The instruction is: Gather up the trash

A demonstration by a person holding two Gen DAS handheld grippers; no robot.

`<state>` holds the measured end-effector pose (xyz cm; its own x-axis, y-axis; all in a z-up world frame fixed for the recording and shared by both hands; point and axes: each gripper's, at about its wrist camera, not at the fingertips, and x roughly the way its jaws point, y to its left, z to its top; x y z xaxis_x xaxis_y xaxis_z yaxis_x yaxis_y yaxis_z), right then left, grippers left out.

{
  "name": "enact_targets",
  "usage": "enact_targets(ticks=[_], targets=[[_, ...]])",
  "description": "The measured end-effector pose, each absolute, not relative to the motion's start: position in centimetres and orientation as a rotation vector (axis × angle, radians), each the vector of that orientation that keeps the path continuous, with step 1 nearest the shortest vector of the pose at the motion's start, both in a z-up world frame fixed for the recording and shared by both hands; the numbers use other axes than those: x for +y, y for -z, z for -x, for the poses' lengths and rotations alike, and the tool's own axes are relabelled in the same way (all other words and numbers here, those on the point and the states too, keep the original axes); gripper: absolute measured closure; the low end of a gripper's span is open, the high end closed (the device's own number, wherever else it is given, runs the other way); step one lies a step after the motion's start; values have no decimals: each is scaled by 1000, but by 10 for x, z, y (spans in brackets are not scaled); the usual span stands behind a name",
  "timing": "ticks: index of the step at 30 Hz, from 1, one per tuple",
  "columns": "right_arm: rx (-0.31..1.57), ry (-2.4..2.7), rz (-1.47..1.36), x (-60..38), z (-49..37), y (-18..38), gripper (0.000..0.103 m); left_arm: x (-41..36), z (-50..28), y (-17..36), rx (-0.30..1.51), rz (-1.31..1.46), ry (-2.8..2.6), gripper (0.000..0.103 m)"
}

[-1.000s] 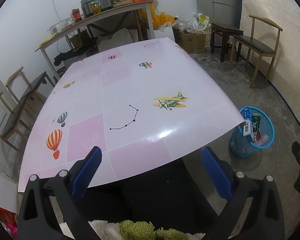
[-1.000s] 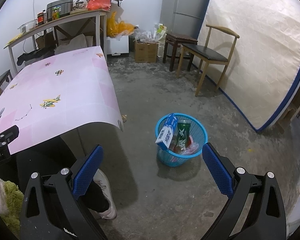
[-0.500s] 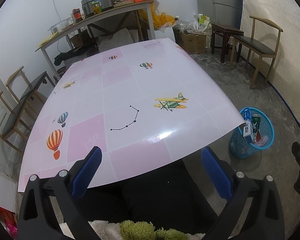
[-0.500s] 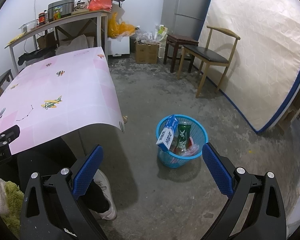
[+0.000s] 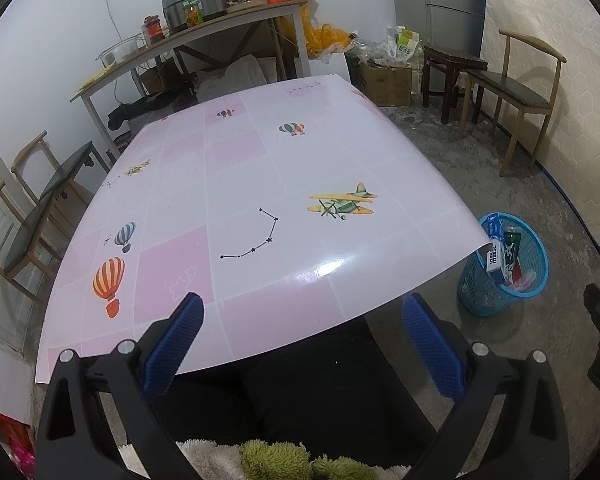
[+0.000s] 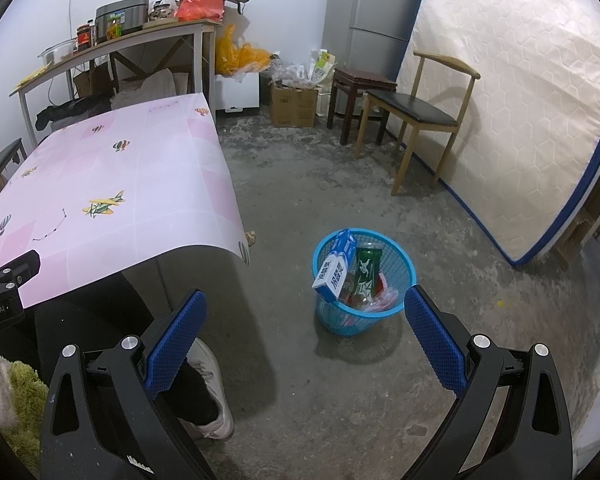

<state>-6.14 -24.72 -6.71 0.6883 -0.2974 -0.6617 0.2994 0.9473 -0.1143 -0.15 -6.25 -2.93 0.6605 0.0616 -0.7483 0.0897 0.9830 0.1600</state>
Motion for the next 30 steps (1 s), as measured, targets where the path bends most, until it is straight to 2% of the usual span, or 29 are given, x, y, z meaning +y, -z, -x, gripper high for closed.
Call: enact_targets(ticks=[30], targets=[[740,333,-4,-248,62,67,8,-65,3,31,860,-188,19,6]])
